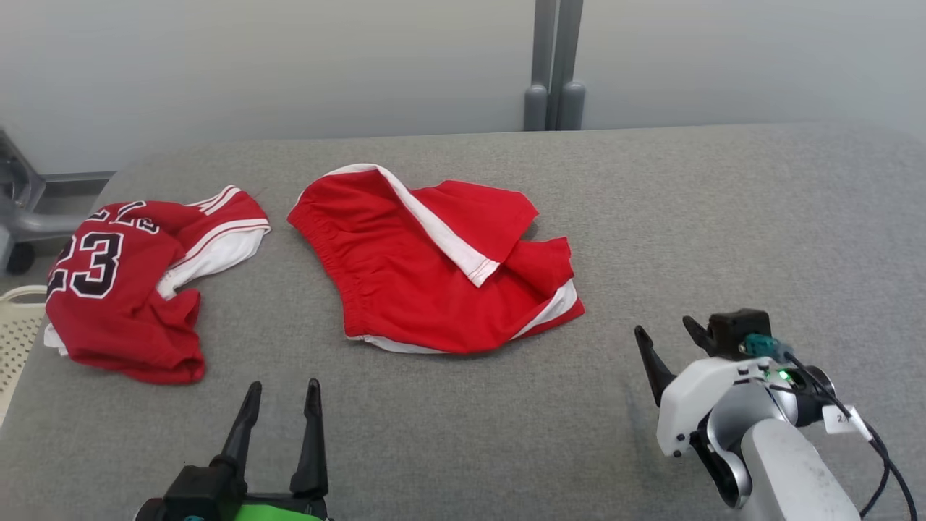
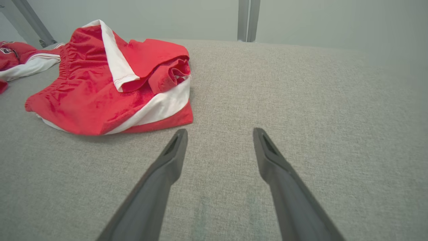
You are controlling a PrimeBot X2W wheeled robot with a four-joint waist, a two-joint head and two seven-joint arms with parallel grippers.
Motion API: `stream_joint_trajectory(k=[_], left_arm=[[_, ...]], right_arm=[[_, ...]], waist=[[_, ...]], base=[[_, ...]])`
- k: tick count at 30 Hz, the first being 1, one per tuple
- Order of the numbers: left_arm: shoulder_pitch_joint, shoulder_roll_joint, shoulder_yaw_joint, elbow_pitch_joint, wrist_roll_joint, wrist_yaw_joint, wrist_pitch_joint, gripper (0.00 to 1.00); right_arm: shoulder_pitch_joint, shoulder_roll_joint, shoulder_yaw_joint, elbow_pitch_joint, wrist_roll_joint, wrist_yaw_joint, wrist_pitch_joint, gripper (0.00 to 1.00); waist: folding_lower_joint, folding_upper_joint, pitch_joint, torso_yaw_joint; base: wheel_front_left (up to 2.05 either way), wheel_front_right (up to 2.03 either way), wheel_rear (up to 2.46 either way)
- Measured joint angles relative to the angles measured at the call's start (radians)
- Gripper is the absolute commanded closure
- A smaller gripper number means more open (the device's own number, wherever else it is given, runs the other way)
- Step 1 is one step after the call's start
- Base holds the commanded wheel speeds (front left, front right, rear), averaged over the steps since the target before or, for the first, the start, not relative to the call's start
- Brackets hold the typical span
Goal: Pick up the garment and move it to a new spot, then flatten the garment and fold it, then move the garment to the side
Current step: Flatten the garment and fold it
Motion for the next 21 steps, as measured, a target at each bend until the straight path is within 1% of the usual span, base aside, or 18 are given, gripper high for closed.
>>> stream_joint_trajectory(k=[4,8,16,21], left_arm=[[0.017,-0.014,-0.003,-0.012,0.028,-0.058,0.000,0.00],[0.018,-0.019,0.001,-0.013,0.051,-0.085,0.000,0.00],[-0.011,-0.031,-0.012,-0.018,0.089,-0.111,0.000,0.00],[-0.032,-0.036,-0.026,-0.026,0.104,-0.119,0.000,0.00]], right_arm=[[-0.085,-0.009,0.000,0.075,-0.003,0.000,0.046,0.00],[-0.172,-0.035,-0.015,0.161,0.019,0.000,0.071,0.00],[-0.301,-0.083,-0.031,0.333,0.041,0.000,0.089,0.00],[-0.366,-0.095,-0.038,0.410,0.041,0.000,0.065,0.00]], waist=[[0.0000,0.0000,0.007,0.040],[0.0000,0.0000,0.023,0.081],[0.0000,0.0000,0.085,0.159],[0.0000,0.0000,0.133,0.199]], base=[[0.00,0.00,0.00],[0.00,0.00,0.00],[0.00,0.00,0.00],[0.00,0.00,0.00]])
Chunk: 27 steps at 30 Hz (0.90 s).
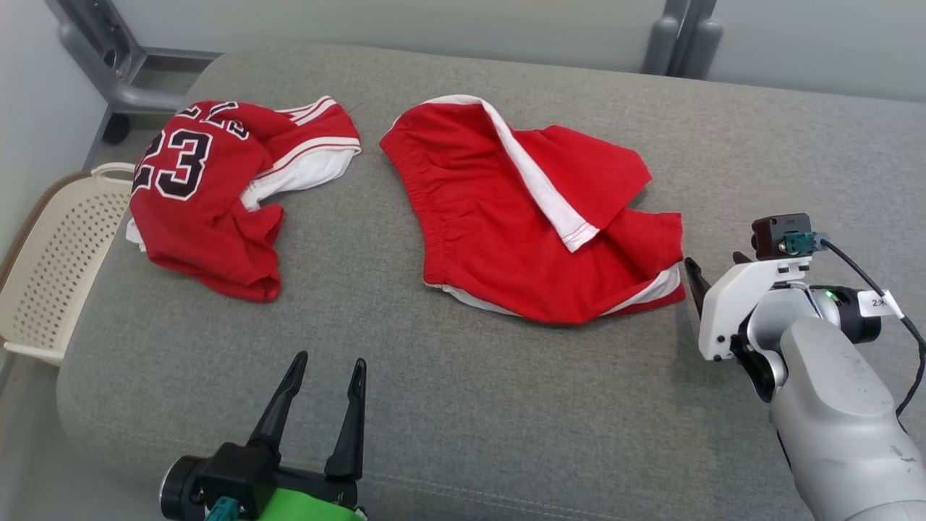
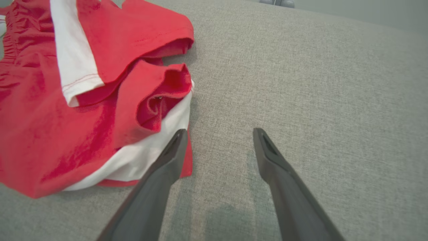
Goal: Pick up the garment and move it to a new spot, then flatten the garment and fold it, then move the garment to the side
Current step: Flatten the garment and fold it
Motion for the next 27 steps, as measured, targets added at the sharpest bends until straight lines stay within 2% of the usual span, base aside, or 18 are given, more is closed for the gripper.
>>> stream_joint_trajectory(k=[10,11,12,13,14,22,27], left_arm=[[-0.028,-0.003,-0.015,-0.003,0.009,-0.002,0.000,0.00],[-0.032,-0.004,-0.016,-0.001,0.009,-0.002,0.000,0.00],[-0.033,-0.004,-0.016,0.001,0.009,-0.002,0.000,0.00],[-0.033,-0.004,-0.015,0.003,0.008,-0.002,0.000,0.00],[-0.033,-0.004,-0.016,0.006,0.005,-0.002,0.000,0.00],[-0.032,-0.005,-0.015,0.029,-0.002,0.001,0.000,0.00],[-0.023,-0.005,-0.007,0.034,0.002,0.001,0.000,0.00]], right_arm=[[-0.075,0.009,0.014,0.143,0.012,0.000,-0.012,0.00],[-0.084,0.009,0.014,0.154,0.013,0.000,-0.011,0.04],[-0.091,0.009,0.014,0.163,0.016,0.000,-0.011,0.42],[-0.096,0.009,0.014,0.171,0.017,0.000,-0.014,0.68],[-0.099,0.008,0.014,0.178,0.017,0.000,-0.021,1.00],[-0.066,0.027,-0.062,0.179,0.018,0.001,-0.130,1.00],[0.024,0.070,-0.153,0.089,0.015,0.001,-0.218,1.00]], waist=[[0.0000,0.0000,0.073,0.058],[0.0000,0.0000,0.077,0.062],[0.0000,0.0000,0.080,0.065],[0.0000,0.0000,0.082,0.068],[0.0000,0.0000,0.083,0.069],[0.0000,0.0000,0.051,0.049],[0.0000,0.0000,0.022,0.008]], base=[[0.00,0.00,0.00],[0.00,0.00,0.00],[0.00,0.00,0.00],[0.00,0.00,0.00],[0.00,0.00,0.00],[0.00,0.00,0.00],[0.00,0.00,0.00]])
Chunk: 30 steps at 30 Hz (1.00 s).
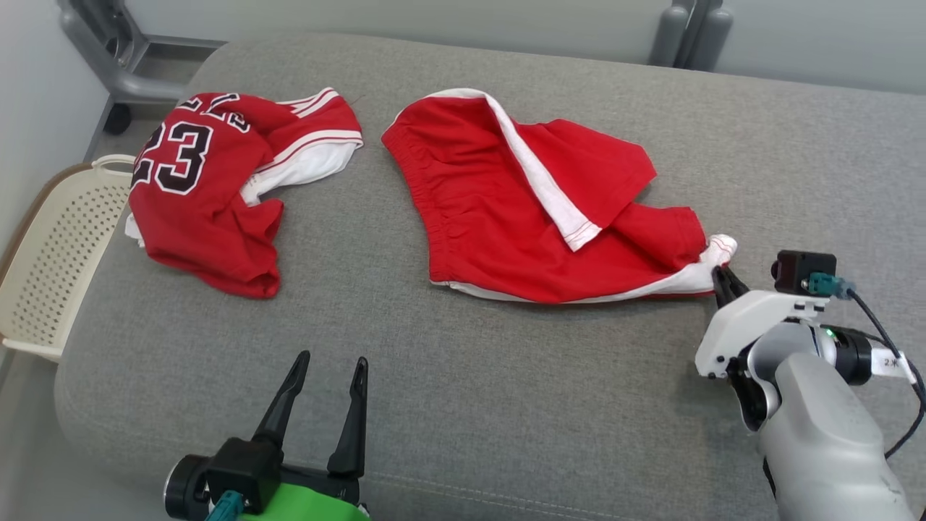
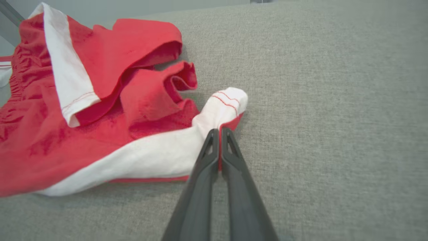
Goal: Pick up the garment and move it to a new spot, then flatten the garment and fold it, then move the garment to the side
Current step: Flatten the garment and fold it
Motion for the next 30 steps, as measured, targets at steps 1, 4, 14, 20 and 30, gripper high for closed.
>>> stream_joint_trajectory(k=[1,4,14,20,30], left_arm=[[0.003,0.000,0.000,0.001,0.001,0.001,0.000,0.00],[0.007,0.000,0.003,0.003,0.003,0.001,0.000,0.00],[0.016,0.000,0.012,0.023,0.019,-0.002,0.000,0.00],[0.030,0.000,0.008,0.073,0.025,-0.003,0.000,0.00],[0.041,-0.001,0.054,0.149,-0.077,0.015,0.000,0.00]], right_arm=[[0.019,0.005,-0.013,-0.020,-0.007,0.000,-0.008,1.00],[0.061,0.014,-0.044,-0.067,-0.025,0.000,-0.024,1.00],[0.261,0.027,-0.025,-0.211,0.057,0.000,0.028,0.00],[0.347,0.026,-0.002,-0.279,0.067,0.000,0.056,0.00],[0.462,0.027,-0.030,-0.464,0.053,0.000,0.041,0.00]], waist=[[0.0000,0.0000,-0.004,-0.008],[0.0000,0.0000,-0.012,-0.025],[0.0000,0.0000,-0.052,-0.094],[0.0000,0.0000,-0.085,-0.118],[0.0000,0.0000,-0.162,-0.151]], base=[[0.00,0.00,0.00],[0.00,0.00,0.00],[0.00,0.00,0.00],[0.00,0.00,0.00],[0.00,0.00,0.00]])
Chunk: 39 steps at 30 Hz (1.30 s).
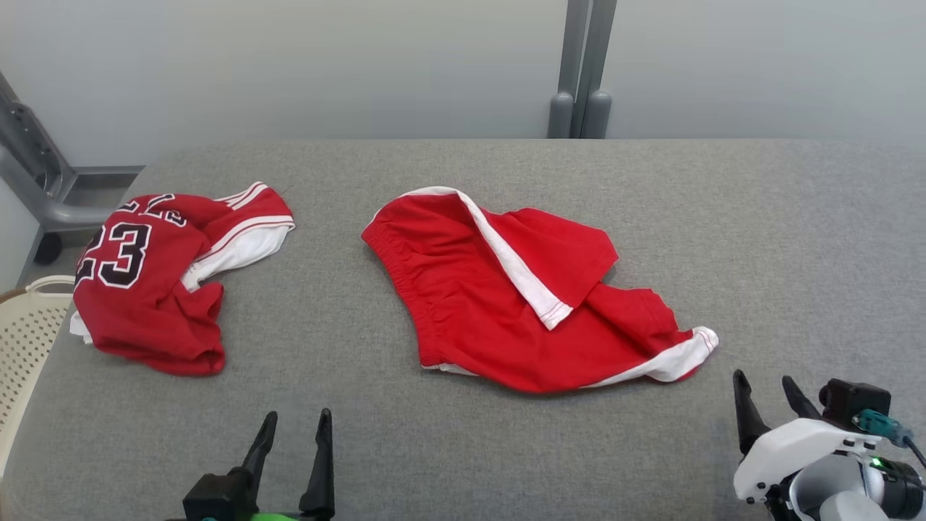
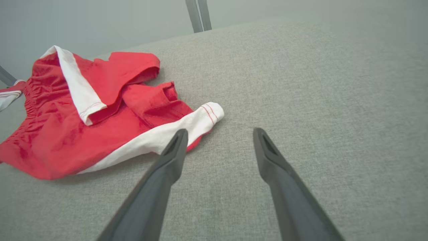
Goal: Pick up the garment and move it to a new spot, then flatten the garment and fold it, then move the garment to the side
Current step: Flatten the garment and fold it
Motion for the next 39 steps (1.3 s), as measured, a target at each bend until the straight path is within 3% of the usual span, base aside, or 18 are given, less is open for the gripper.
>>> stream_joint_trajectory(k=[6,15,24,39], left_arm=[[-0.014,0.000,0.035,0.025,-0.025,0.045,0.018,0.00],[-0.024,0.040,0.030,0.036,-0.011,0.052,0.021,0.00],[0.029,0.082,0.034,0.052,0.024,0.046,0.007,0.00],[0.050,0.081,0.062,0.050,0.014,0.062,0.001,0.00]], right_arm=[[0.049,-0.002,0.015,-0.080,0.003,0.000,-0.050,0.00],[0.126,-0.002,0.060,-0.147,-0.052,0.000,-0.134,0.00],[0.167,-0.002,0.061,-0.159,-0.103,0.000,-0.141,0.00],[0.144,-0.001,0.125,-0.200,-0.142,0.000,-0.104,0.00]], waist=[[0.0000,0.0000,-0.028,-0.019],[0.0000,0.0000,-0.058,-0.030],[0.0000,0.0000,-0.070,-0.039],[0.0000,0.0000,-0.071,-0.006]], base=[[0.00,0.00,0.00],[0.00,0.00,0.00],[0.00,0.00,0.00],[0.00,0.00,0.00]])
